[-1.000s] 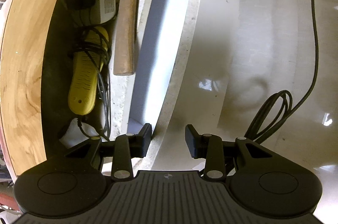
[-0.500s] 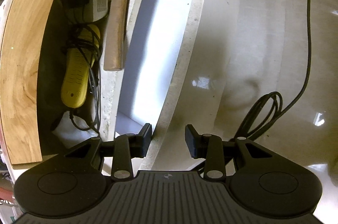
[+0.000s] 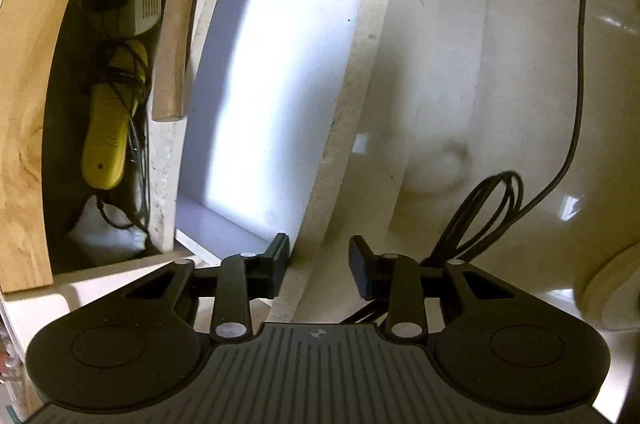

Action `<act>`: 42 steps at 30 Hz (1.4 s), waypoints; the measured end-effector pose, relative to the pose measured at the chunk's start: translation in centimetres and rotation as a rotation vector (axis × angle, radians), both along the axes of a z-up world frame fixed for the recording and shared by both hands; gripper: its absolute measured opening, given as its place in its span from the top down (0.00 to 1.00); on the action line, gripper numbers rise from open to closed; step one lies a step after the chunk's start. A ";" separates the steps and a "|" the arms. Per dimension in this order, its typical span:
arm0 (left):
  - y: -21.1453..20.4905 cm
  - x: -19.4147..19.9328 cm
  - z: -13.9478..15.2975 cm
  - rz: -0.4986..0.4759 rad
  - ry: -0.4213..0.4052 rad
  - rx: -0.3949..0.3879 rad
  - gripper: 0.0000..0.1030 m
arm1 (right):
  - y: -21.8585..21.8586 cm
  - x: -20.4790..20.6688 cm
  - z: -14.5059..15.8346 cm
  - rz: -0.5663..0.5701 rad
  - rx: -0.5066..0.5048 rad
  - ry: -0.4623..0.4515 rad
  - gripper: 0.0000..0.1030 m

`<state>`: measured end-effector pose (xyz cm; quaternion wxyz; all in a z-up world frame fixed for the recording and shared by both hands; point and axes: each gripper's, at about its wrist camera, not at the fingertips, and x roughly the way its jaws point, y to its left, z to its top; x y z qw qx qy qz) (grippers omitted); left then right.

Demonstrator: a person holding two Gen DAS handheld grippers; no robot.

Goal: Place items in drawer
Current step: 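Pull the white drawer outward with both grippers holding its side edges, then open both grippers and back away from the opened drawer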

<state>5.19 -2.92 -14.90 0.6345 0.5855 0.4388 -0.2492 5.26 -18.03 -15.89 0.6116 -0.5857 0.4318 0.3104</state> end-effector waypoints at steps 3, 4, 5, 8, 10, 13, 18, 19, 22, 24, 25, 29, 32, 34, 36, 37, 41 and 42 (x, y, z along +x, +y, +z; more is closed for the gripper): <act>0.2 -0.4 0.1 0.011 0.027 -0.010 0.71 | -0.2 -0.2 0.3 -0.013 0.014 0.039 0.78; 0.2 -0.6 0.1 0.012 0.035 -0.012 0.71 | -0.2 -0.3 0.4 -0.016 0.020 0.051 0.79; 0.3 -0.7 0.1 0.014 0.044 -0.014 0.71 | -0.1 -0.5 0.4 -0.019 0.022 0.061 0.79; 0.2 -0.8 0.1 0.025 0.075 -0.023 0.71 | -0.2 -0.5 0.4 -0.025 0.022 0.082 0.79; 0.3 -0.9 0.0 0.036 0.105 -0.030 0.73 | -0.2 -0.5 0.6 -0.036 0.031 0.111 0.79; 0.3 -1.2 -0.2 0.036 0.121 -0.019 0.73 | -0.2 -0.7 0.4 -0.033 0.031 0.135 0.80; 0.6 -0.7 0.0 0.061 0.143 -0.041 0.73 | -0.3 -0.3 0.4 -0.049 0.041 0.151 0.80; 0.6 -0.6 0.1 0.067 0.148 -0.047 0.73 | -0.3 -0.3 0.4 -0.047 0.040 0.152 0.80; 0.8 -0.2 0.4 0.086 0.162 -0.063 0.73 | -0.3 -0.3 0.4 -0.041 0.039 0.152 0.80; 0.8 0.0 0.4 0.091 0.166 -0.056 0.71 | 1.2 -1.8 1.2 -0.050 0.037 0.151 0.79; 0.7 0.1 0.3 0.087 0.165 -0.047 0.70 | 1.1 -1.8 1.3 -0.054 0.042 0.146 0.75; 0.3 -0.6 0.2 0.046 0.093 -0.025 0.17 | 1.5 -2.2 1.6 -0.054 0.057 0.060 0.00; 0.2 -0.8 0.3 0.030 0.058 -0.033 0.17 | 1.9 -2.3 2.4 -0.078 0.105 0.071 0.00; 0.3 -0.7 0.3 0.048 0.063 -0.033 0.17 | 2.4 -2.6 2.6 -0.083 0.115 0.073 0.00; 0.3 -0.6 0.3 0.061 0.066 -0.029 0.16 | 2.8 -3.0 2.7 -0.079 0.116 0.075 0.00; 0.3 -0.7 0.3 0.063 0.063 -0.027 0.16 | 2.9 -3.2 2.8 -0.081 0.114 0.080 0.00; -0.1 -1.1 0.8 0.095 0.056 -0.037 0.16 | 2.9 -3.3 3.1 -0.123 0.136 0.091 0.00; -0.2 -1.2 1.0 0.112 0.057 -0.047 0.16 | 3.1 -3.2 3.4 -0.151 0.154 0.099 0.00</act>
